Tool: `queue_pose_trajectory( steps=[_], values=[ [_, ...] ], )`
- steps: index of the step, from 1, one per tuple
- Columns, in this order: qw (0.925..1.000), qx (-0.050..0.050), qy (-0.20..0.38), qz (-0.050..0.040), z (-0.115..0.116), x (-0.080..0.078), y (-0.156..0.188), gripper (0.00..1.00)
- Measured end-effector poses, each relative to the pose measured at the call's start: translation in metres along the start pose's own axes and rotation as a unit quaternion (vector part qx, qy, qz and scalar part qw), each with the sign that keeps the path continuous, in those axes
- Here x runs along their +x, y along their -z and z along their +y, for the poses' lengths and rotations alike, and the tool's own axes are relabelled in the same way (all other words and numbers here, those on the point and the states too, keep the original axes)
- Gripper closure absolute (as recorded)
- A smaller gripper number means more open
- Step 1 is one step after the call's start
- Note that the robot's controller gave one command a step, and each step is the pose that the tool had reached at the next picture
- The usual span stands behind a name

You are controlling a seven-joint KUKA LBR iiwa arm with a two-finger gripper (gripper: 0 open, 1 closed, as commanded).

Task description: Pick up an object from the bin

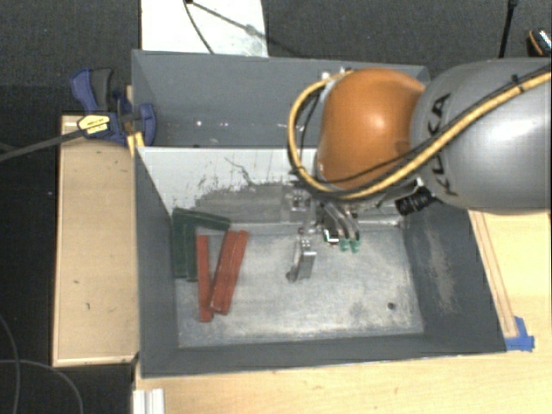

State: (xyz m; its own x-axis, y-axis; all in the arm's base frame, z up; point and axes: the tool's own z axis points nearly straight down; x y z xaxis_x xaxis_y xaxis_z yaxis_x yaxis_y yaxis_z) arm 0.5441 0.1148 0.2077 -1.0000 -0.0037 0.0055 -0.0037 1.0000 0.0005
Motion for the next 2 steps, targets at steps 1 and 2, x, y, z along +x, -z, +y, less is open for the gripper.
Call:
queue_pose_trajectory(
  steps=[1,2],
  values=[
    [0.9634,0.000,0.268,-0.0024,0.086,-0.026,-0.138,0.00],
    [0.8936,0.001,0.449,-0.0058,0.107,-0.009,-0.106,0.00]
  ],
)
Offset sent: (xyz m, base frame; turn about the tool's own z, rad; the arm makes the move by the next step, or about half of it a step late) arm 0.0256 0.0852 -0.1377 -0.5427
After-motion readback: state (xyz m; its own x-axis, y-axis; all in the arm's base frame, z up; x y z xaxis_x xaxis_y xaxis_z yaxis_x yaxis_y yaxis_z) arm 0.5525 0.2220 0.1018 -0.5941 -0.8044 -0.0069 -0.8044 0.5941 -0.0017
